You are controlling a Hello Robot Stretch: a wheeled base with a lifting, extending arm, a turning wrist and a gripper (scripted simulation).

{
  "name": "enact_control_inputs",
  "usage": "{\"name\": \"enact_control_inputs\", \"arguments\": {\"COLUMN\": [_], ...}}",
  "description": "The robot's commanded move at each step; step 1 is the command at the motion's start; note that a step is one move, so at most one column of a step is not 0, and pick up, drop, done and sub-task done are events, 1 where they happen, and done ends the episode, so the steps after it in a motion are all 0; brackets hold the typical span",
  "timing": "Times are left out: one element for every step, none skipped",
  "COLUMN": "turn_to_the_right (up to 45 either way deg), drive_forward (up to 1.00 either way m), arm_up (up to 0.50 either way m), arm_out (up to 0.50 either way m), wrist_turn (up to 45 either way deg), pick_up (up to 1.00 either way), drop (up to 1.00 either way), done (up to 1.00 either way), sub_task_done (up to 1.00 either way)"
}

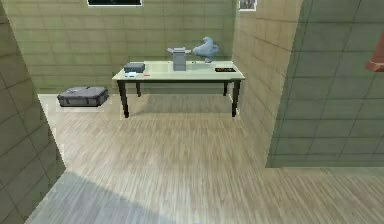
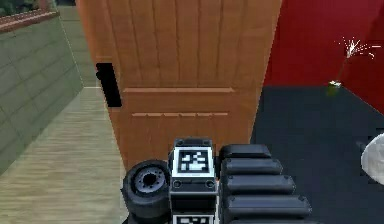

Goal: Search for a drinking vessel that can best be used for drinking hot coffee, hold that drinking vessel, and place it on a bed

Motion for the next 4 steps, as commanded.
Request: {"name": "enact_control_inputs", "arguments": {"turn_to_the_right": [0.0,-45.0,-18.0,0.0], "drive_forward": [0.70,0.00,0.00,0.20], "arm_up": [0.00,0.00,0.00,0.00], "arm_out": [0.00,0.00,0.00,0.00], "wrist_turn": [0.0,0.0,0.0,0.0], "pick_up": [0.00,0.00,0.00,0.00], "drop": [0.00,0.00,0.00,0.00], "done": [0.00,0.00,0.00,0.00], "sub_task_done": [0.00,0.00,0.00,0.00]}}
